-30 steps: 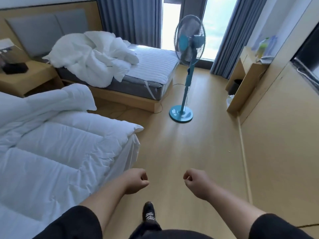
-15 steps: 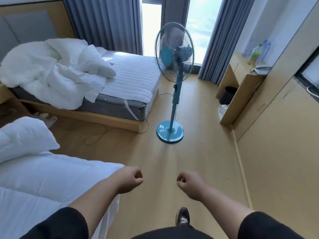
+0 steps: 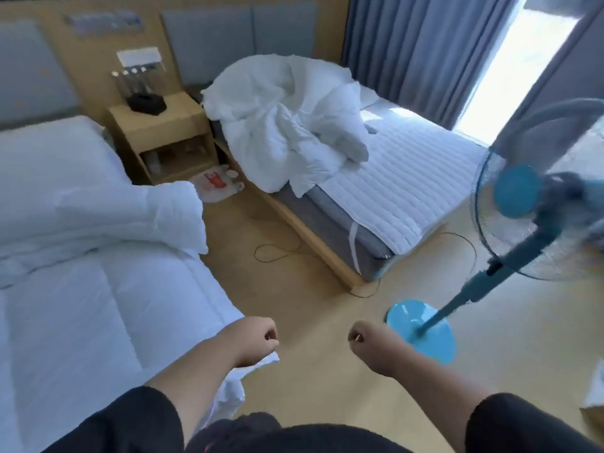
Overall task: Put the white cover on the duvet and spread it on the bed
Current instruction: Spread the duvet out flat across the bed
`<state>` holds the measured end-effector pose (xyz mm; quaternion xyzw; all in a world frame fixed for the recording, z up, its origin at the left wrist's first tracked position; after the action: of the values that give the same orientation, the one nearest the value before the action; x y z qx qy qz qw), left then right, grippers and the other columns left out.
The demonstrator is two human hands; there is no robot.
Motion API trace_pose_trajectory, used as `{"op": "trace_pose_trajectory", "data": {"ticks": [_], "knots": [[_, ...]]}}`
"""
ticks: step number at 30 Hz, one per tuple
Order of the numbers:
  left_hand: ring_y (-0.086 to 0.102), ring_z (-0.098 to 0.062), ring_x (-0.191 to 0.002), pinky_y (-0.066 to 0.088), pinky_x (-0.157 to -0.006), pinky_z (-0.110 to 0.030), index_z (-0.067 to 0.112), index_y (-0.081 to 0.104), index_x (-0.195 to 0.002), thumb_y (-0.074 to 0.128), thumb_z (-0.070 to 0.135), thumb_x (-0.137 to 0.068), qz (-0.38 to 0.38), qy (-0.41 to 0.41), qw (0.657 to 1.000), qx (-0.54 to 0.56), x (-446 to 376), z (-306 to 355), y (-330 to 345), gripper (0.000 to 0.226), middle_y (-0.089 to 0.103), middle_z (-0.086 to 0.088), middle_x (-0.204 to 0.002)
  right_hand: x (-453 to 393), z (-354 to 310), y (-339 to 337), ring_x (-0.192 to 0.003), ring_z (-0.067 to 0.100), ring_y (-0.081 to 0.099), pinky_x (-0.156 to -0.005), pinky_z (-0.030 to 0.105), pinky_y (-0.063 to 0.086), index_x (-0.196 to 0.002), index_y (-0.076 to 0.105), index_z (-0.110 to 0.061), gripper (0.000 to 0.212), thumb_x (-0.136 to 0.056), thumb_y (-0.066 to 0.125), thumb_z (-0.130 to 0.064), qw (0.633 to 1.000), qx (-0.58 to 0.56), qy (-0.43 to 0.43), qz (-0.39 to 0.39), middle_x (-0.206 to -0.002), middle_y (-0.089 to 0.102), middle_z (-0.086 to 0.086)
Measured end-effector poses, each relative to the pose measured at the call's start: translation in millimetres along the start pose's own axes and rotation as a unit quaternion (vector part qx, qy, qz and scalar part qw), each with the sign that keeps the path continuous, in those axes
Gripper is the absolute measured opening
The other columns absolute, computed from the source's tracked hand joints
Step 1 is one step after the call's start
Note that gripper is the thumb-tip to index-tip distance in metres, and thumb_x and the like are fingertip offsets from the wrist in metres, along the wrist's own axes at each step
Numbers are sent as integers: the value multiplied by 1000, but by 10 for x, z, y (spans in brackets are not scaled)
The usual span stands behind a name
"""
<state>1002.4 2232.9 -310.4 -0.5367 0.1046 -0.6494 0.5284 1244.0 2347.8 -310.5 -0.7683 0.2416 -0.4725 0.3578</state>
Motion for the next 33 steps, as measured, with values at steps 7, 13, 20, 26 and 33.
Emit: {"op": "trace_pose_trajectory", "data": {"ticks": [7, 13, 20, 26, 33], "knots": [[58, -18, -83, 48, -72, -31, 24, 58, -90, 41, 30, -90, 41, -121, 987, 99, -794, -1058, -522, 18, 62, 8, -94, -1662, -1053, -400, -91, 19, 63, -77, 31, 53, -100, 69, -25, 23, -93, 47, -26, 985, 96, -116, -82, -98, 69, -4], [57, -14, -84, 46, -71, -27, 26, 56, -80, 44, 24, -93, 65, -148, 979, 128, -1540, -1797, -1577, 18, 60, 10, -90, -2876, -2000, -1091, -88, 15, 62, -75, 30, 55, -98, 67, -29, 19, -93, 49, -24, 981, 97, -147, -83, -98, 68, -7], [49, -8, -71, 40, -64, -23, 21, 58, -81, 45, 25, -93, 116, -216, 957, 156, -2043, -2405, -2363, 18, 60, 9, -85, -4182, -2998, -1428, -89, 11, 63, -74, 27, 55, -98, 66, -29, 15, -96, 52, -24, 966, 93, -196, -142, -98, 66, -8], [45, -12, -72, 36, -63, -25, 20, 53, -79, 45, 26, -94, 100, -310, 929, 173, -2541, -2997, -2747, 18, 58, 2, -86, -5533, -3852, -1515, -89, 13, 64, -80, 32, 59, -102, 65, -29, 18, -96, 49, -25, 937, 154, -245, -197, -97, 67, -7], [43, -16, -73, 33, -65, -31, 16, 52, -81, 45, 20, -93, 116, -378, 893, 215, -3204, -3491, -3690, 14, 54, -2, -83, -7000, -5045, -1952, -88, 12, 61, -78, 29, 56, -113, 62, -27, 22, -99, 46, -29, 884, 244, -313, -247, -100, 64, -6]]}}
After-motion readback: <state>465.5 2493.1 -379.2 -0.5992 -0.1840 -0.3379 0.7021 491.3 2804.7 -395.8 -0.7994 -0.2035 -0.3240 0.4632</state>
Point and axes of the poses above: each hand's wrist, its own x-axis away from the middle knuckle, its own y-axis out of the palm, z = x × y, the point moved 2 cm from there along -x, towards the middle knuckle
